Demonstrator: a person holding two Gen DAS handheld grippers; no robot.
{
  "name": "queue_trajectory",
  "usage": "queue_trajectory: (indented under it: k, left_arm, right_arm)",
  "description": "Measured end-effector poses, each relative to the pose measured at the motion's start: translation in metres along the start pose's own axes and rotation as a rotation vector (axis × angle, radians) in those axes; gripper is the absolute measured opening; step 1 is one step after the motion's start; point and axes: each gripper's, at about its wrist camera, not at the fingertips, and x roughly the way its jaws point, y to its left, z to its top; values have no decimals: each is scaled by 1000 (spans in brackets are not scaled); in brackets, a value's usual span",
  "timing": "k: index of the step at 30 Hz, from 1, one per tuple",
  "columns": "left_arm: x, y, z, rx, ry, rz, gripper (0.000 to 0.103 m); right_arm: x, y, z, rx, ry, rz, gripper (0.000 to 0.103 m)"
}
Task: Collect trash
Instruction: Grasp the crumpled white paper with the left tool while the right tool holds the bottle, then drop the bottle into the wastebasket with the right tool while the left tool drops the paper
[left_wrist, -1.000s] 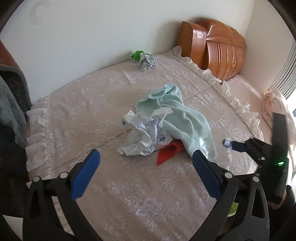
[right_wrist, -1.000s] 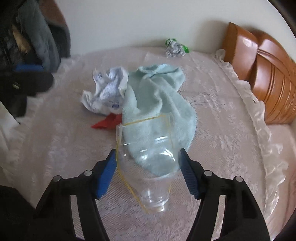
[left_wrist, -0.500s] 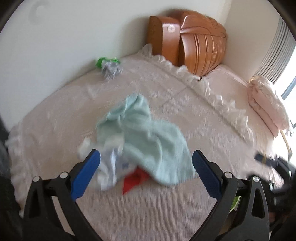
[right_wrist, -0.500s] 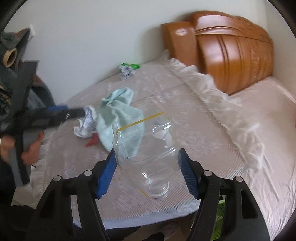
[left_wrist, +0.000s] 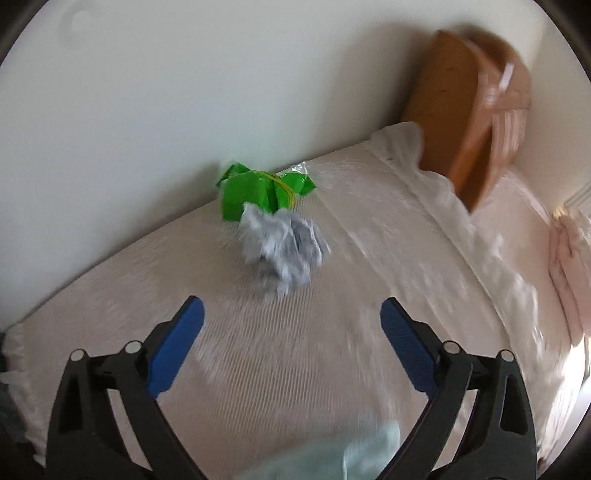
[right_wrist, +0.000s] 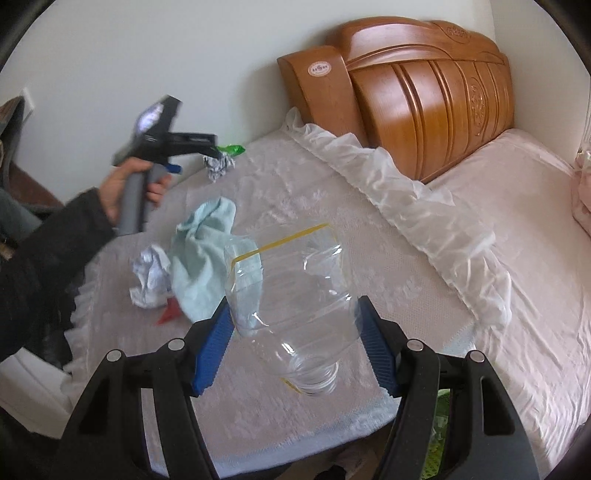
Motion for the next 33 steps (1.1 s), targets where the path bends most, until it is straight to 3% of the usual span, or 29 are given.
queue_trajectory:
  k: [6, 10, 14, 18, 24, 33]
  left_arm:
    - [50, -4, 19, -36, 33, 29, 63]
    - [55, -5, 24, -50, 14, 48, 47]
    - [45, -10, 24, -32, -14, 32, 43]
    - [15, -15, 15, -2, -42, 30, 43]
    - [-66, -17, -21, 6, -76, -28, 43]
    - [-174, -41, -126, 39, -71, -78, 43]
  right_arm:
    - [25, 16, 22, -7, -1, 36, 67]
    - [36, 24, 28, -24, 11, 50, 67]
    - [38, 25, 31, -23, 11, 58, 67]
    - [35, 24, 33, -21, -6, 59, 67]
    - [19, 21, 28, -27, -39, 52, 67]
    - [-21, 2, 4, -17, -65, 0, 67]
